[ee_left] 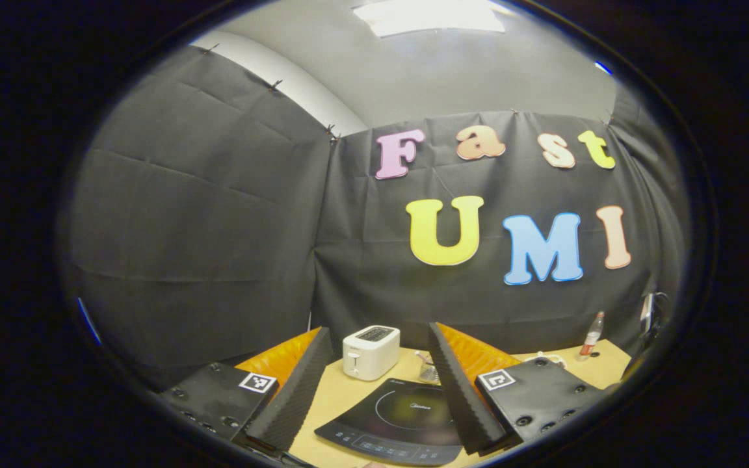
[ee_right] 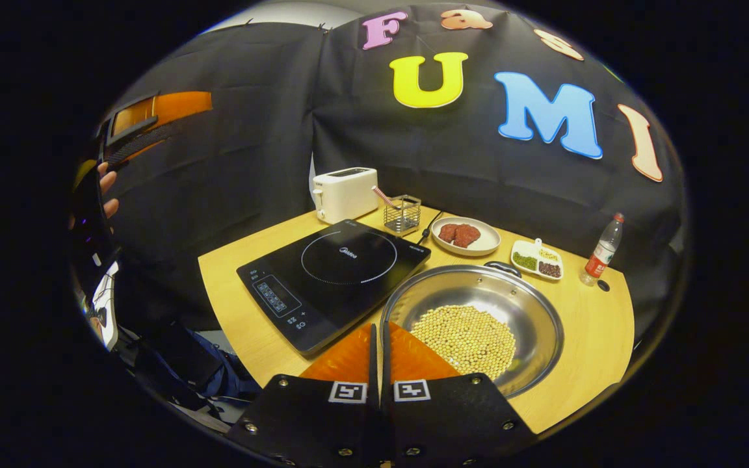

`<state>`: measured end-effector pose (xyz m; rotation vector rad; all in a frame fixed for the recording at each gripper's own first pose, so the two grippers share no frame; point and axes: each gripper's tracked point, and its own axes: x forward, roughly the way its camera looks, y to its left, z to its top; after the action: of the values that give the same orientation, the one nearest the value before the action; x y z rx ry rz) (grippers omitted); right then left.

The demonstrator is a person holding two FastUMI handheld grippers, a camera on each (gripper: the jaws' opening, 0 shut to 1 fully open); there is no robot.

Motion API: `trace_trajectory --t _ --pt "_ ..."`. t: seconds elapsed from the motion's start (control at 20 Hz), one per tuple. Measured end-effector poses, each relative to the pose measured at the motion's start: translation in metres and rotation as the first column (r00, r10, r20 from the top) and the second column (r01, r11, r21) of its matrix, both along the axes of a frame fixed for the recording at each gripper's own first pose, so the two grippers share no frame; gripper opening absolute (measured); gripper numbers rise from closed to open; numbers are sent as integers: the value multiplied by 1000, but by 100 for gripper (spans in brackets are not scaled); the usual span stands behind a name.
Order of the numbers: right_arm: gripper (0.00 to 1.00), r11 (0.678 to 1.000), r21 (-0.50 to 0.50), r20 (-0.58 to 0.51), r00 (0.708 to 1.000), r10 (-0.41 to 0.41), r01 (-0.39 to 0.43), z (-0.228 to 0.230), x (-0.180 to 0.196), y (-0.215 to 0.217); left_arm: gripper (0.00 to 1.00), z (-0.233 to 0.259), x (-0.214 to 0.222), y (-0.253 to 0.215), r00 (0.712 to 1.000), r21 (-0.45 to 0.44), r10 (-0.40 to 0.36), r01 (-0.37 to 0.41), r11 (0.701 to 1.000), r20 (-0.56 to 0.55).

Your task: First push the handle of the pot to place it horizontally, then grasp the pot with both hands and set it on the induction cooktop.

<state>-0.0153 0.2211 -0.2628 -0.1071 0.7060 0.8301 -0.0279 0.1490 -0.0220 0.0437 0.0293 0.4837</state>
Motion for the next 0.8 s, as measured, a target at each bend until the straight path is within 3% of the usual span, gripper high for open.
trace_trajectory --t 0.45,0.8 --pt "1 989 -103 -119 988 97 -109 -53 -24 6 99 0 -6 20 999 17 42 -43 999 7" --pt "1 995 -96 -257 966 -6 -20 -75 -33 -12 100 -3 5 13 1000 14 21 -21 1000 4"
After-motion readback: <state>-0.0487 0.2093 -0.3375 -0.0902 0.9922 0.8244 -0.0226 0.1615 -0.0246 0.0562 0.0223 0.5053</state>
